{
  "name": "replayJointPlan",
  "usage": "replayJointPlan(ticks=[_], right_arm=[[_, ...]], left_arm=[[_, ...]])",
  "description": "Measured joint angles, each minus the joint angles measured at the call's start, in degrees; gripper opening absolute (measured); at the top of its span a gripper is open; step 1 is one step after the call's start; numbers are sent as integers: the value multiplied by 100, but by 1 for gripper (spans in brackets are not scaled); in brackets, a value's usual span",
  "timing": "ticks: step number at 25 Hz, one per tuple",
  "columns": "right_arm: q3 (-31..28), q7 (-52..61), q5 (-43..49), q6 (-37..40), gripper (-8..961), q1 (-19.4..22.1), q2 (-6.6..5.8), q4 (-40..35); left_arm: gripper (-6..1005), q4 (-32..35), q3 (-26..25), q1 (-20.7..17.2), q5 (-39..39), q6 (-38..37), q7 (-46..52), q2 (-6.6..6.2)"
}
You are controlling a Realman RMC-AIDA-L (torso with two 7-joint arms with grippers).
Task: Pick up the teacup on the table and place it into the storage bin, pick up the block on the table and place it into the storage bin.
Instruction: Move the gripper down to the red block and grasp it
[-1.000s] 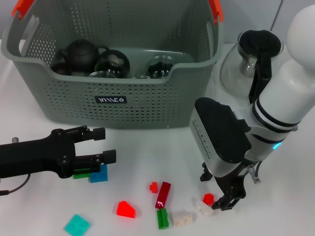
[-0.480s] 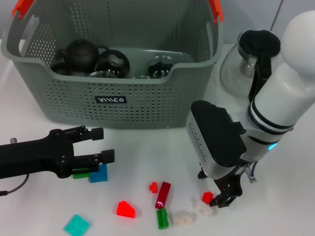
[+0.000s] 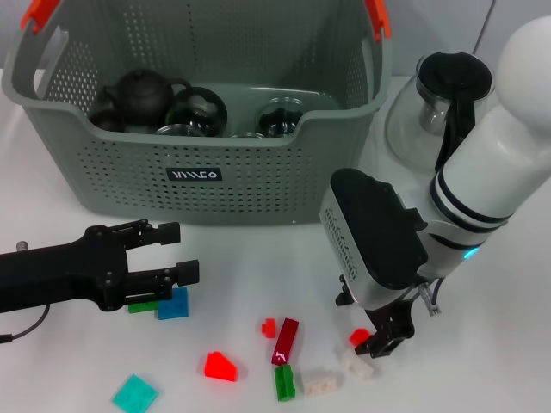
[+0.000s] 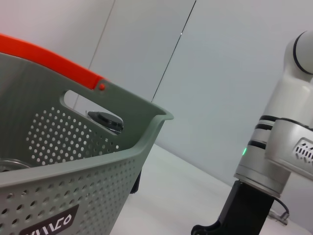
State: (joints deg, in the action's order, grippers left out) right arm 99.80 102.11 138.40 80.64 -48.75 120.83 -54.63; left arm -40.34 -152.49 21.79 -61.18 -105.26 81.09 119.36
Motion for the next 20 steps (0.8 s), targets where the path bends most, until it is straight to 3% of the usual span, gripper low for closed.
replayJointPlan(ticks=[18,20], right_arm=[[49,53,21,-33,701,27,-16,4],[57,60,21,-61,620,25,-16,12]], left_arm=[[798,0,0,17,0,22,-23,0],[798,0,0,12,0,25,-23,0]])
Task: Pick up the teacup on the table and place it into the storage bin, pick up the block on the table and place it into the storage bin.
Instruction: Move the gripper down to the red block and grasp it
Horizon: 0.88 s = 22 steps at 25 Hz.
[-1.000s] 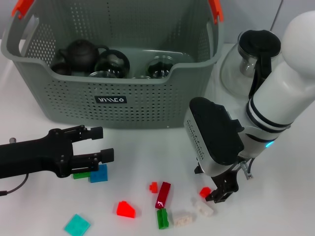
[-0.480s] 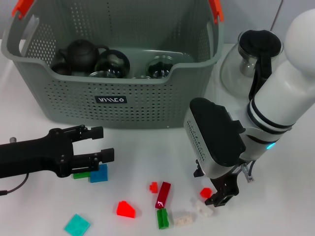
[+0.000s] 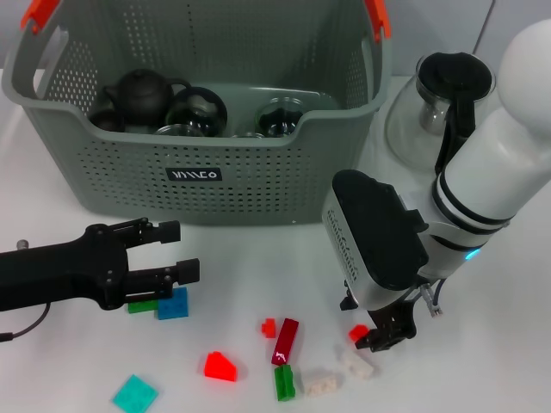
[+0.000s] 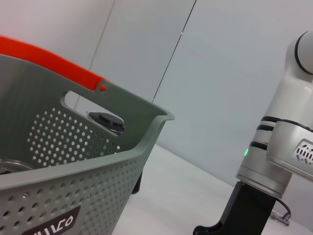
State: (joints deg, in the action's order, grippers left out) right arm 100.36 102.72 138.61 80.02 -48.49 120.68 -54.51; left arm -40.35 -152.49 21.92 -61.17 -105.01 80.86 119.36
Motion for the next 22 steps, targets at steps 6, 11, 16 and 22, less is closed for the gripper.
replayJointPlan(ticks=[6,11,16,22], right_arm=[[92,3,-2,-4,478,7,12,2],[92,3,-8,-4,442,29,15,2],[89,4,-3,6,421,35,17,2],[131,56,30,-1,404,33,12,3]], left_arm=[[797,0,-10,-5,0,9,3,0],[797,0,-111,-13,0,-19,1,0],[798,0,-148,-12,0,-28,1,0],[797,0,-150,-12,0,-28,-3,0]])
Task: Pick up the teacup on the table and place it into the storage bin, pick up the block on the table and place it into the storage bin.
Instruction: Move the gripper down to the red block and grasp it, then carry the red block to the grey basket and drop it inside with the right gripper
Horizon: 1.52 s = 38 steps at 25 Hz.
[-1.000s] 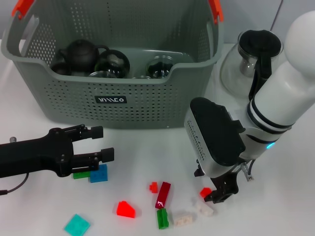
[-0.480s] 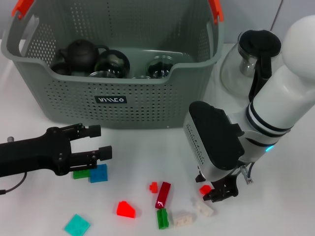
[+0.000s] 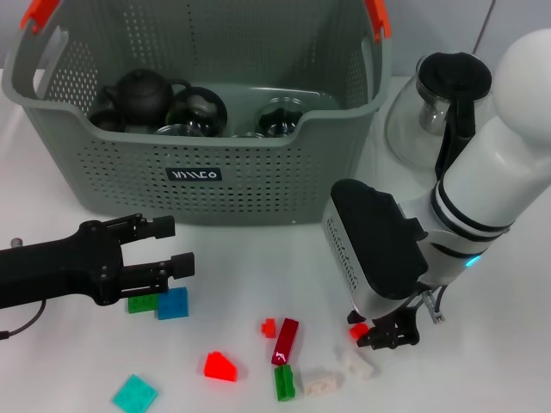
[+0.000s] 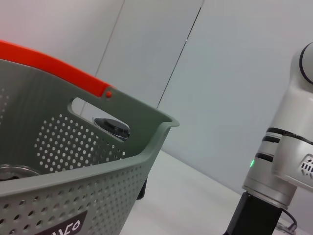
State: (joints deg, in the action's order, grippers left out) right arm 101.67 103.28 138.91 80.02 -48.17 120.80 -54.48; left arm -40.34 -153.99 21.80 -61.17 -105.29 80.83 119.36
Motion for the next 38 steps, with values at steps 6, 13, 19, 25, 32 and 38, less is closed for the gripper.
replayJointPlan(ticks=[6,13,19,25,32,38], right_arm=[[21,34,104,28,194,-24,-6,9],[-29,87,113,132,124,-27,-18,-10],[-119,175,104,189,125,-1,-30,-132],[-606,372,7,500,126,74,-33,-676],[-1501,943,-757,818,127,-6,-47,-1322],[-2180,1429,-1180,678,128,-271,-43,-1590]], left_arm=[[797,0,1,0,0,0,-6,0],[798,0,1,0,0,0,-6,0],[798,0,1,0,0,-83,-1,-12],[797,-55,1,0,0,-446,17,-72],[797,-67,12,0,32,-600,-1,-147],[801,-4,18,0,43,-587,32,-216]])
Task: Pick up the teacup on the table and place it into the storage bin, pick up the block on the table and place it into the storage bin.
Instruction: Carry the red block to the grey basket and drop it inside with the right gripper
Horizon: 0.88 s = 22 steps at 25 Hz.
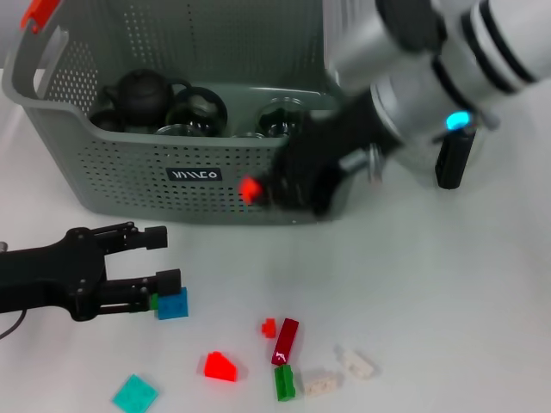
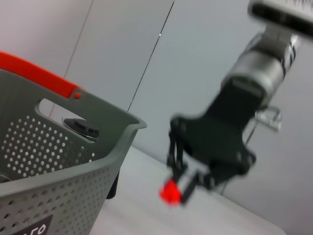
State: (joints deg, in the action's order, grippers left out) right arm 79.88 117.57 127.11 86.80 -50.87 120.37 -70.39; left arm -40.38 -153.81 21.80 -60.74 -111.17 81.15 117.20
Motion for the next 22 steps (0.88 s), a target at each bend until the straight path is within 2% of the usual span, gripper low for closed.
replayJointPlan(ticks=[5,8,11,17,22], right_arm=[[-244,600,50,-534,128,-317,-7,-67],[-370,1030,336,-986,129,-581,-11,108],[-541,1429,832,-1462,129,-953,-12,533],[-1115,1567,1524,-2088,130,-1686,-21,1840],[-1228,1788,1919,-2347,131,-1924,-22,2435]], left_arm=[[808,-5,5,-13,1,6,9,-97],[809,-37,17,-3,1,2,21,-114],[809,-66,33,15,1,7,22,-116],[808,-191,45,52,6,9,9,-136],[808,-215,45,78,9,45,-40,-136]])
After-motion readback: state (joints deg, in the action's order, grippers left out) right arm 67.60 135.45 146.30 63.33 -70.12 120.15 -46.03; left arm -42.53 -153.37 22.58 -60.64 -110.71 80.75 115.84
